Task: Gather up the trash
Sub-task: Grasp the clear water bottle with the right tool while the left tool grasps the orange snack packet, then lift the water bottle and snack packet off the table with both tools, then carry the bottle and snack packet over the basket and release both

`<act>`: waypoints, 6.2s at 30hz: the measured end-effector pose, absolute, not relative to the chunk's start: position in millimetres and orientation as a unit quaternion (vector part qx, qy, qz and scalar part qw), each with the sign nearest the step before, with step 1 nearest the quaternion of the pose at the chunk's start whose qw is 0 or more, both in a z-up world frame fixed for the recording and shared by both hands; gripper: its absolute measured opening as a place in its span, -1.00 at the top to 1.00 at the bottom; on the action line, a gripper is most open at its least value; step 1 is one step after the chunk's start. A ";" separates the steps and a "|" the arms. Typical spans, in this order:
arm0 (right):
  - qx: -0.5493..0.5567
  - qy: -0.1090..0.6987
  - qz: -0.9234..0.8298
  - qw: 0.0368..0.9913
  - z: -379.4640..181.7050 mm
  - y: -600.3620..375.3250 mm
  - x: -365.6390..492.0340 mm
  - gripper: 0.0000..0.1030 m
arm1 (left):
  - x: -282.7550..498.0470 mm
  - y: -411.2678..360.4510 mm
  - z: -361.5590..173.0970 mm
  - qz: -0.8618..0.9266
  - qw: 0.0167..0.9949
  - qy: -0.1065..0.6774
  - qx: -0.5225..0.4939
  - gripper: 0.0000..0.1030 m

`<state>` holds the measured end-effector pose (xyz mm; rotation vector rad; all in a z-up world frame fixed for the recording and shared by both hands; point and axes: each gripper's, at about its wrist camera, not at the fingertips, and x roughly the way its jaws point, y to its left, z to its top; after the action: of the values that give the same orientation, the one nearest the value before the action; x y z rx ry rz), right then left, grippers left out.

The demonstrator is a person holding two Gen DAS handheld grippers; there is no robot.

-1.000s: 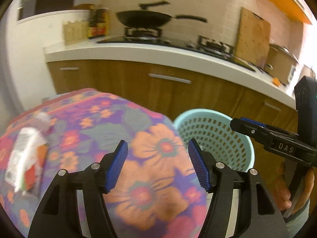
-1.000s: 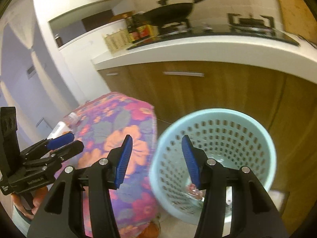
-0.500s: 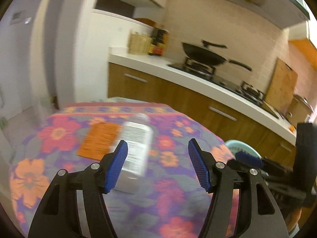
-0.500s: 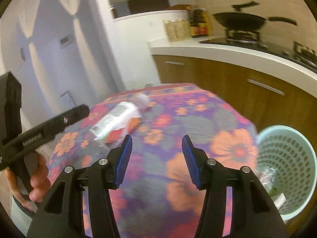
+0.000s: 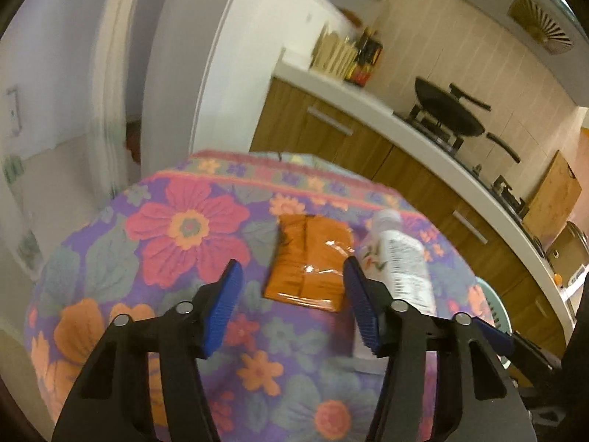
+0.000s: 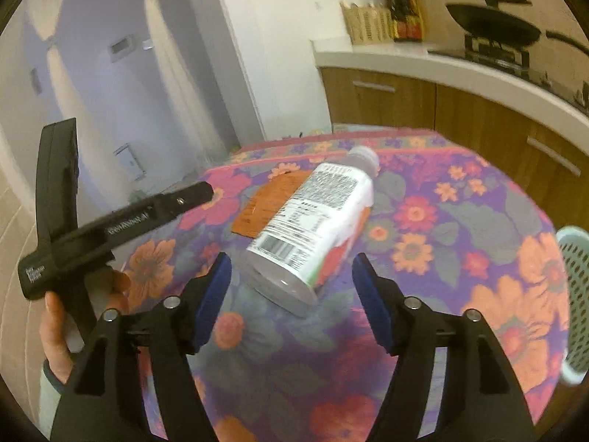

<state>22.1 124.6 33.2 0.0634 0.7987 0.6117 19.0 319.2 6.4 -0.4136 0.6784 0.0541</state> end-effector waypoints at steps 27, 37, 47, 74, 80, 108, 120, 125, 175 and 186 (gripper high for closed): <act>0.030 0.420 0.202 0.884 0.4 116.5 72.1 -0.14 | 76.9 311.3 -35.0 0.001 0.889 0.409 -0.205 -0.08; 0.018 0.405 0.205 0.891 2.7 60.1 62.3 -0.14 | 88.8 263.1 -37.7 0.044 0.901 0.425 -0.080 -0.37; -0.019 0.384 0.200 0.901 -1.7 25.2 46.8 -0.15 | 81.2 239.0 -31.5 0.065 0.911 0.407 -0.024 -0.06; -0.030 0.434 0.233 0.870 -2.6 30.9 77.0 -0.37 | 23.5 215.7 -31.5 -0.065 0.894 0.438 -0.066 -0.38; -0.034 0.436 0.235 0.868 -3.5 31.4 77.2 -0.38 | 31.5 224.1 -37.5 -0.068 0.882 0.453 -0.108 -0.43; -0.056 0.449 0.236 0.860 -12.7 38.7 83.5 -0.15 | 33.2 188.2 -26.1 -0.026 0.903 0.429 -0.019 0.41; -0.015 0.406 0.249 0.879 9.7 2.1 71.4 -0.14 | -3.4 178.2 6.0 -0.103 0.940 0.324 -0.045 0.46; -0.008 0.380 0.224 0.897 21.5 -25.3 64.4 -0.15 | -15.1 168.4 18.6 -0.135 0.946 0.292 -0.044 0.46; 0.195 0.421 0.030 0.885 -64.4 -328.9 99.5 -0.27 | 136.6 -127.2 -37.9 -0.208 0.899 0.378 0.073 -0.53; 0.166 0.384 0.046 0.907 -28.8 -295.9 81.8 -0.47 | 103.2 -87.7 -7.6 -0.114 0.935 0.331 0.057 -0.70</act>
<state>81.8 -295.9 -28.8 0.3426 0.7935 0.0939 103.2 -87.7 -7.6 0.1174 0.6766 -0.2322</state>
